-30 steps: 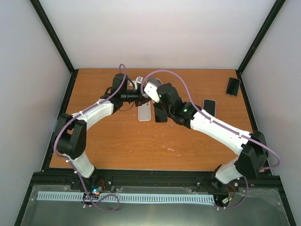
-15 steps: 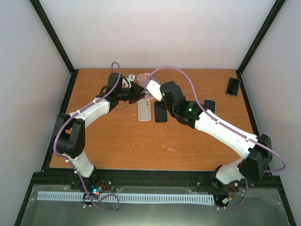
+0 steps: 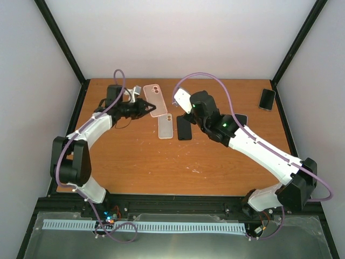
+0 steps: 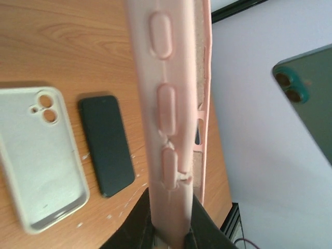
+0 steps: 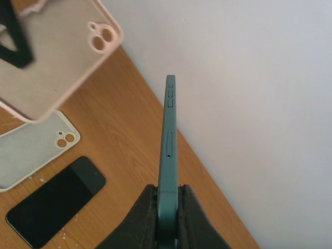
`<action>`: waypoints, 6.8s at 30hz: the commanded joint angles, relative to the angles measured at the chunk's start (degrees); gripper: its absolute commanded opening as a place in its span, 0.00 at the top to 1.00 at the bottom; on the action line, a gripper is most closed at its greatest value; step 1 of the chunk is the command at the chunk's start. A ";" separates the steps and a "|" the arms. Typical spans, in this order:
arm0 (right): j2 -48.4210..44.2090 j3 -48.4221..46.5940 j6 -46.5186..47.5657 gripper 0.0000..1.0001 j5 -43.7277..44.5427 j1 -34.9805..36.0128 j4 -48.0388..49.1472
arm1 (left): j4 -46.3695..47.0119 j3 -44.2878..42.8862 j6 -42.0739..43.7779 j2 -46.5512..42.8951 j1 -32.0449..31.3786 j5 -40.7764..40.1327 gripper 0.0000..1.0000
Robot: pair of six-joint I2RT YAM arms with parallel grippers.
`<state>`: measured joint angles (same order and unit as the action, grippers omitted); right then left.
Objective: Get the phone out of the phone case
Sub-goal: Place the phone case at the center of the board, then place the phone at the center of the board.
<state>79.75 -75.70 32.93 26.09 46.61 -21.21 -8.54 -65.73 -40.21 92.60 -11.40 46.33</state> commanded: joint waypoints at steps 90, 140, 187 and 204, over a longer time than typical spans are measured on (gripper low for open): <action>-2.80 7.07 18.96 0.97 5.63 -1.30 21.84 | -4.28 -16.35 3.87 1.83 9.90 8.47 0.07; 9.90 27.65 69.22 0.97 15.21 16.65 83.63 | 27.53 -1.37 -27.04 -2.81 -1.59 16.22 0.68; -8.46 -0.19 -19.57 0.02 -39.90 -6.44 -10.08 | 38.54 2.96 -8.92 -5.91 -0.47 22.68 0.99; -3.09 3.42 -44.02 0.27 -71.32 -18.32 -0.45 | 46.86 4.56 -11.00 -6.90 -3.40 24.65 0.99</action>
<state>76.25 -73.93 -4.82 -38.61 28.58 -26.61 32.16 -60.12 -50.30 86.72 -14.28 70.11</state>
